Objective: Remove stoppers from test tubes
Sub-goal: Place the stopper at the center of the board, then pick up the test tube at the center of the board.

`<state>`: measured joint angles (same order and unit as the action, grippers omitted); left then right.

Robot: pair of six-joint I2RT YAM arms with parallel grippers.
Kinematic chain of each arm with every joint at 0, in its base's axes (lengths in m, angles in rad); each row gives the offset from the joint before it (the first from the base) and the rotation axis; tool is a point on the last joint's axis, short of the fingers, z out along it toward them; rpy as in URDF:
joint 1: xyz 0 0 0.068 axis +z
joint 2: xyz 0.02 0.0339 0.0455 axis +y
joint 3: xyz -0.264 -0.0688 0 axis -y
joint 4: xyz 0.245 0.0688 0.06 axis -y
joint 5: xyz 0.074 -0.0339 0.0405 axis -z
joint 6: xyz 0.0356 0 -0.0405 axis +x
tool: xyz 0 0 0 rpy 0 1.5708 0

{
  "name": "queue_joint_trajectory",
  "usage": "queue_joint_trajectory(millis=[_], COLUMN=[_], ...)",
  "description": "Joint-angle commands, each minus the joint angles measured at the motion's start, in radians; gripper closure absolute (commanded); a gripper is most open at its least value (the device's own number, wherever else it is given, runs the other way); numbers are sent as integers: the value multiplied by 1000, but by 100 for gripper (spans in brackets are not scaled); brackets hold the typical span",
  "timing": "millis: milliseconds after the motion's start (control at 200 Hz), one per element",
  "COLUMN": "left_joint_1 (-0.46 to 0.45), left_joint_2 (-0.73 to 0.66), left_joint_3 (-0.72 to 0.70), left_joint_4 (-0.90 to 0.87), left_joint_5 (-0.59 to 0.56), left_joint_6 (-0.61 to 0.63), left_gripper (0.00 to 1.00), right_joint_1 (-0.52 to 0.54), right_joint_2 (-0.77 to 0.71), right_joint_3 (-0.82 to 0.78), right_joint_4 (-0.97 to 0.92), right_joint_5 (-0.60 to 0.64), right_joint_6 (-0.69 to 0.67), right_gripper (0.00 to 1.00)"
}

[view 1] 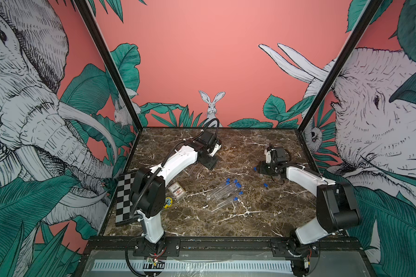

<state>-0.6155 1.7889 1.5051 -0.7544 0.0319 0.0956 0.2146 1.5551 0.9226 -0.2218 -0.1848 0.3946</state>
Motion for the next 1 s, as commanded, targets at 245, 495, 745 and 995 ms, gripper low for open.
queue_joint_trajectory(millis=[245,495,745,995], left_joint_1=[-79,-127,-129,-132], left_joint_2=[-25,34,105,165], left_joint_3=[-98,-116,-108,-71], left_joint_4=[-7,21,59,66], left_joint_5=[40,39,40,26], left_joint_6=[-68,-65,-57,-59], left_gripper=[37,39,40,40], right_joint_1=[68,97,134,135], right_joint_2=[-100,-113,-95,-85], right_joint_3=[-58,-87,-97,-103], right_joint_4=[29,55,85,128], right_joint_5=[-11,-39,-48,-77], right_joint_6=[-10,14,34,49], right_gripper=[11,9,7,7])
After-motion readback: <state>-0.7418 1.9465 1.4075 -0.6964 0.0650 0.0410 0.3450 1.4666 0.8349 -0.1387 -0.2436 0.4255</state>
